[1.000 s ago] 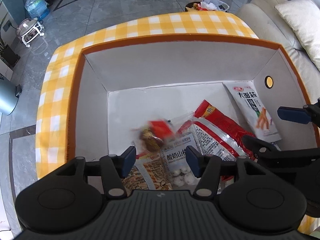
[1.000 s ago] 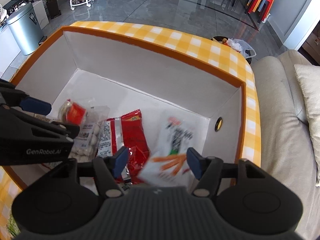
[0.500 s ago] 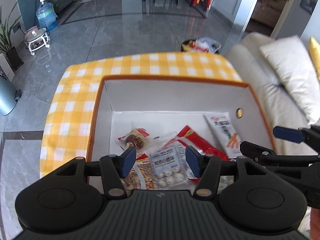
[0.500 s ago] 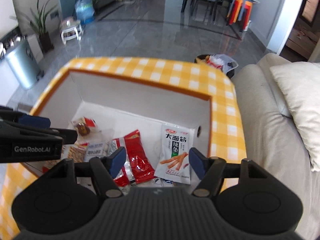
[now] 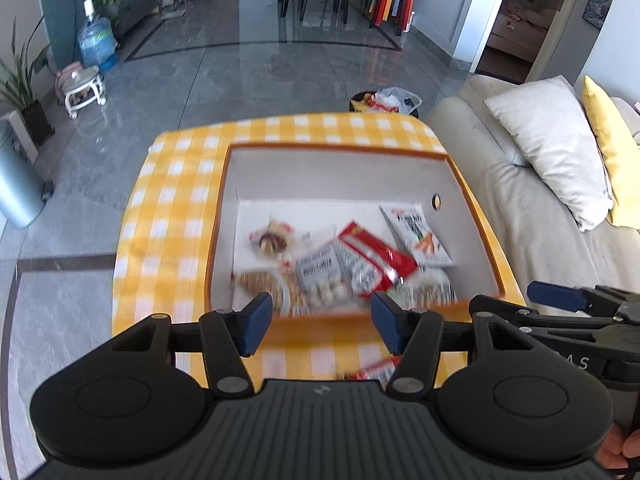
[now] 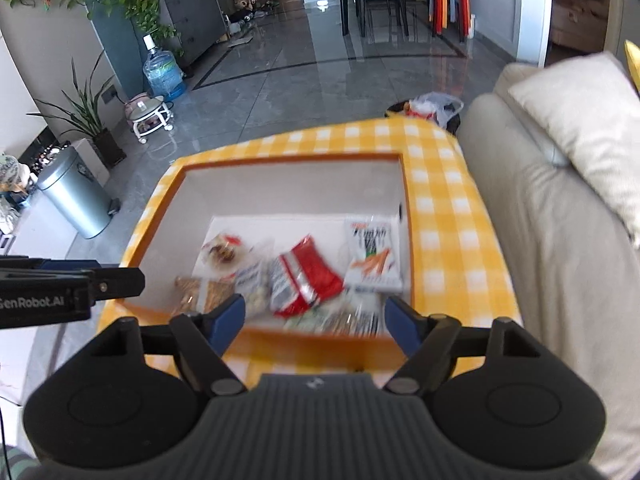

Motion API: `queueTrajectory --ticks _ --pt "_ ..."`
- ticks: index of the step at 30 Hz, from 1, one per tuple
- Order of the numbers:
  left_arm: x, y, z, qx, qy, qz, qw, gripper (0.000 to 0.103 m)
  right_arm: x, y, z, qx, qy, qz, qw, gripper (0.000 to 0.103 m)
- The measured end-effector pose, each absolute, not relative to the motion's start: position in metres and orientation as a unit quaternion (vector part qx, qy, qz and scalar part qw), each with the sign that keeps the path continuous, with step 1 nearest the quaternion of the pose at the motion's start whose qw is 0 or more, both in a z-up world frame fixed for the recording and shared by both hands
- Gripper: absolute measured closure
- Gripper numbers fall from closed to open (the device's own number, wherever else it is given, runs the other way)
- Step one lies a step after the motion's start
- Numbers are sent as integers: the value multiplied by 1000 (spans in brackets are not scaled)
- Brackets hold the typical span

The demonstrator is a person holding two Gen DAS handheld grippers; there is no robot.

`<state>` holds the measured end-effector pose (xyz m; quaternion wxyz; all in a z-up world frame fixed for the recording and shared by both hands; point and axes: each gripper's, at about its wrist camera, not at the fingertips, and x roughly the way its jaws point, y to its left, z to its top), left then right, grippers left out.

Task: Organize snacks
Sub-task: 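Withdraw both tools from the box back toward the remaining snacks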

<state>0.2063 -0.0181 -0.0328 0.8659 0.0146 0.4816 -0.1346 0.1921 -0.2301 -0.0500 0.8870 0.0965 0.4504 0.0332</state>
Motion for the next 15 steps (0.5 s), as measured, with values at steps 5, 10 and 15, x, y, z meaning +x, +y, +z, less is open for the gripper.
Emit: queueTrajectory --ticks 5,10,15 --pt "176 -9 -37 25 492 -138 859 36 157 -226 -59 119 465 38 876 28" --pt "150 -5 -49 31 513 -139 847 36 126 -223 -76 137 489 35 861 28" --pt "131 -6 -68 41 527 -145 837 36 102 -220 -94 138 508 30 850 28"
